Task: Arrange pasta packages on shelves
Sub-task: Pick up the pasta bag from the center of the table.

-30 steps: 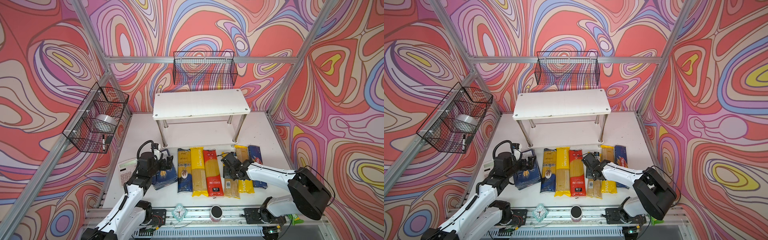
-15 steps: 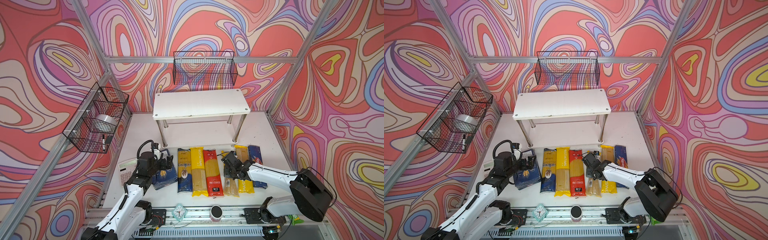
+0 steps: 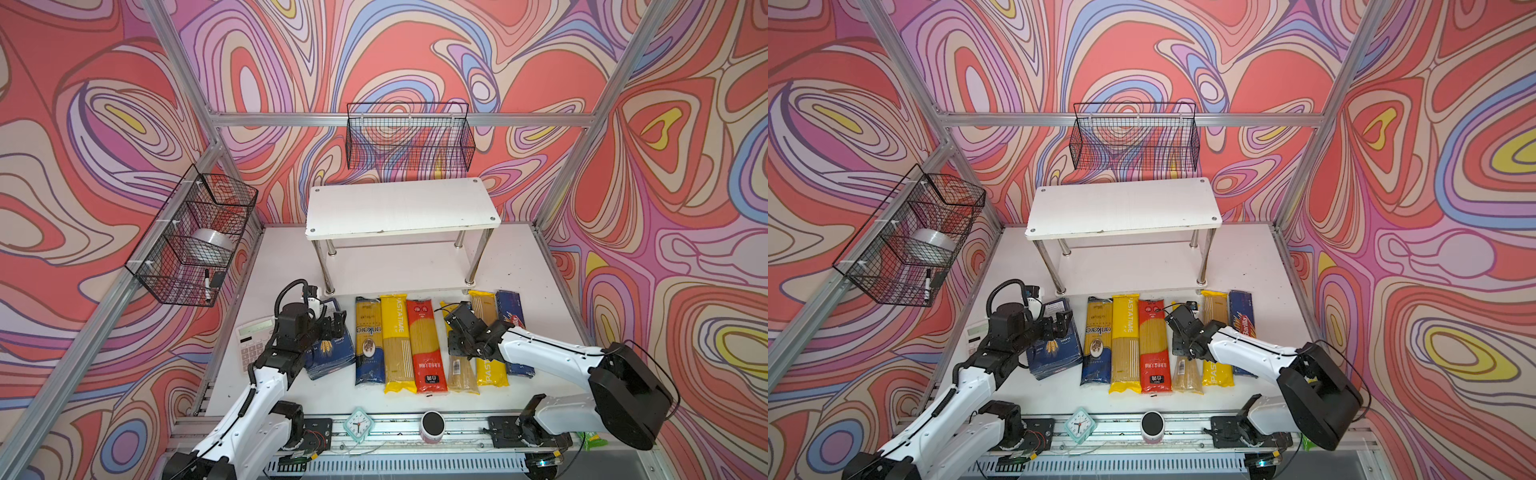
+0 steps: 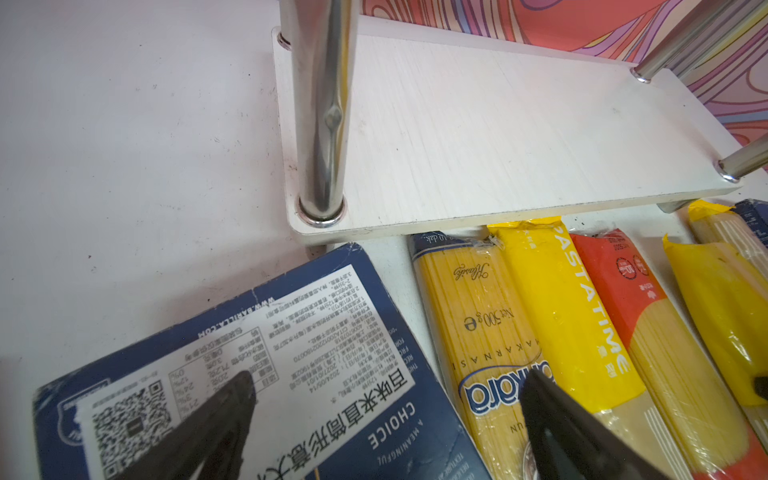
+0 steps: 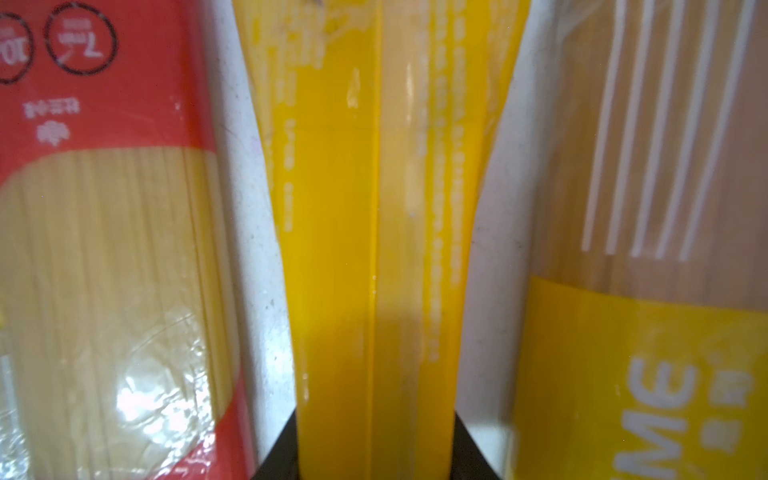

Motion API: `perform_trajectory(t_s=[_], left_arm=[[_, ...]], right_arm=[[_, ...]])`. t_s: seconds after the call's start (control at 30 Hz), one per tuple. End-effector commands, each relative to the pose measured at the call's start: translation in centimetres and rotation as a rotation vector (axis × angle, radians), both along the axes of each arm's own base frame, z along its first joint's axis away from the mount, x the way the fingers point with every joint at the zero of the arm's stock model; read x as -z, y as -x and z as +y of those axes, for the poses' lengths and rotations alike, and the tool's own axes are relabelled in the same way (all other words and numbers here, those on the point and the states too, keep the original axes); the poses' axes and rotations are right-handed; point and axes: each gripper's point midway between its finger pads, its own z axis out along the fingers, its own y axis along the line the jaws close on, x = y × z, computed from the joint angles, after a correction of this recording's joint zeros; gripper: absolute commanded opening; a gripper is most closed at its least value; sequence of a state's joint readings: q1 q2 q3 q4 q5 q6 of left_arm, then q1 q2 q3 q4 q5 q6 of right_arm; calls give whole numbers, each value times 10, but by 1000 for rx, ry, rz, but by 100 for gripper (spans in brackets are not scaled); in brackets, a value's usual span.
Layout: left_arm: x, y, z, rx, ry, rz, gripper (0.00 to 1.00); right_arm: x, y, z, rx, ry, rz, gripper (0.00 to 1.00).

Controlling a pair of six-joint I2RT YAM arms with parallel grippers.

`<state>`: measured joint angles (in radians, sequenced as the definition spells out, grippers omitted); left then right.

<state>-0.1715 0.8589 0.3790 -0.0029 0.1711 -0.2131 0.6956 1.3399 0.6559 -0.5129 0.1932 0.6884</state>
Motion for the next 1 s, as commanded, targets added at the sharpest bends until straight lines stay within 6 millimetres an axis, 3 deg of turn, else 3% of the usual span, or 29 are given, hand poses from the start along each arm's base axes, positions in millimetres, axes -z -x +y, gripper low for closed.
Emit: perform_trajectory(t_s=[0.0, 0.47, 0.97], left_arm=[[-14, -7, -2, 1, -3, -37, 100], [-14, -8, -2, 0, -4, -36, 100], [-14, -8, 0, -8, -5, -37, 100]], right_arm=[[-28, -12, 12, -43, -43, -79, 0], [-73, -18, 32, -188, -96, -148, 0], [-160, -36, 56, -370, -162, -397, 0]])
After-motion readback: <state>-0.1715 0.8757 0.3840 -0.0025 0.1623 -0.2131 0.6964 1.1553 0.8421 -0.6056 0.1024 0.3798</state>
